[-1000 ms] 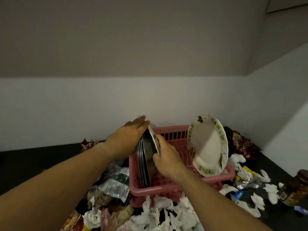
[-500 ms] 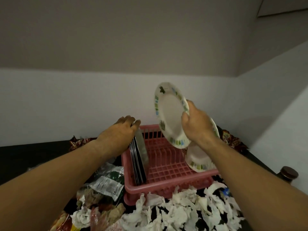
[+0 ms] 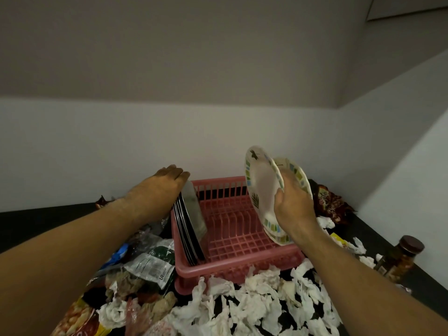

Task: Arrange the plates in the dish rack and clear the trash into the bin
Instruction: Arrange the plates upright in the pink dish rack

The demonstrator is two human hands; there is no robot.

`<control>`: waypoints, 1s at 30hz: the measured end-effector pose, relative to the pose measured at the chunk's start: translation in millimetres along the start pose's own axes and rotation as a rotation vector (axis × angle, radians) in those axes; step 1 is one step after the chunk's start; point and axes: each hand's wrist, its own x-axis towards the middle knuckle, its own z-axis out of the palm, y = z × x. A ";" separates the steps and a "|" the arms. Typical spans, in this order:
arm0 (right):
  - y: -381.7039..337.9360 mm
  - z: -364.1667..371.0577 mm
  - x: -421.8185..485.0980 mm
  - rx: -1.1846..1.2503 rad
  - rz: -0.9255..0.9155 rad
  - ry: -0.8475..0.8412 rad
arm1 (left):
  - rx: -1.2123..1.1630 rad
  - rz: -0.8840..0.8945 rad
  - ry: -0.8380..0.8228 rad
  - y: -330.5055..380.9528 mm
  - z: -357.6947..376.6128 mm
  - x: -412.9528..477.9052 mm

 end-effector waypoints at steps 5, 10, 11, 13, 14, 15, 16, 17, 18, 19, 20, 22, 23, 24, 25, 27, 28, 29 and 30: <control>12.1 4.6 -15.4 0.044 0.125 -0.084 | -0.078 -0.009 0.003 5.7 -3.5 0.0; 20.4 2.5 -17.0 0.070 0.219 -0.074 | -0.148 -0.020 0.006 7.3 -11.0 1.3; 20.9 1.2 -15.1 0.064 0.255 -0.086 | -0.177 -0.030 0.007 7.6 -11.7 2.0; 21.4 -1.0 -12.5 0.053 0.301 -0.115 | -0.224 -0.044 0.015 8.6 -11.9 3.2; 21.3 -2.3 -12.0 0.058 0.309 -0.125 | -0.240 -0.048 0.022 9.3 -11.5 3.8; 20.7 -3.6 -12.2 0.065 0.308 -0.133 | -0.251 -0.051 0.033 9.9 -11.0 4.5; 20.1 -4.6 -12.9 0.071 0.301 -0.139 | -0.256 -0.048 0.044 10.7 -10.5 5.0; 20.0 -5.2 -14.0 0.071 0.294 -0.142 | -0.250 -0.038 0.049 11.9 -10.3 5.6; 19.6 -5.5 -15.0 0.064 0.288 -0.136 | -0.234 -0.022 0.049 13.2 -10.4 6.2; 19.3 -5.6 -16.3 0.049 0.281 -0.124 | -0.212 -0.006 0.046 14.9 -10.3 6.7; 18.9 -5.3 -17.2 0.029 0.267 -0.108 | -0.194 0.005 0.044 16.4 -10.3 7.1; 17.6 -4.3 -19.2 0.001 0.212 -0.084 | -0.177 0.005 0.040 18.7 -10.6 7.5; 16.3 -4.3 -19.9 -0.007 0.177 -0.080 | -0.174 0.002 0.037 19.5 -11.0 7.7; 14.7 -4.7 -19.9 -0.015 0.146 -0.079 | -0.170 -0.002 0.031 19.9 -11.4 7.7; 13.3 -5.4 -19.0 -0.022 0.122 -0.074 | -0.166 -0.008 0.025 20.2 -11.6 7.7; 11.4 -7.5 -15.1 -0.024 0.099 -0.046 | -0.161 -0.019 0.022 21.2 -11.5 7.7; 10.8 -9.0 -12.8 -0.029 0.094 -0.031 | -0.157 -0.021 0.023 22.1 -11.4 7.7; 10.8 -10.6 -11.0 -0.029 0.094 -0.019 | -0.152 -0.022 0.023 23.2 -11.2 7.6; 10.9 -12.0 -9.7 -0.019 0.099 -0.008 | -0.148 -0.023 0.020 24.2 -11.3 7.5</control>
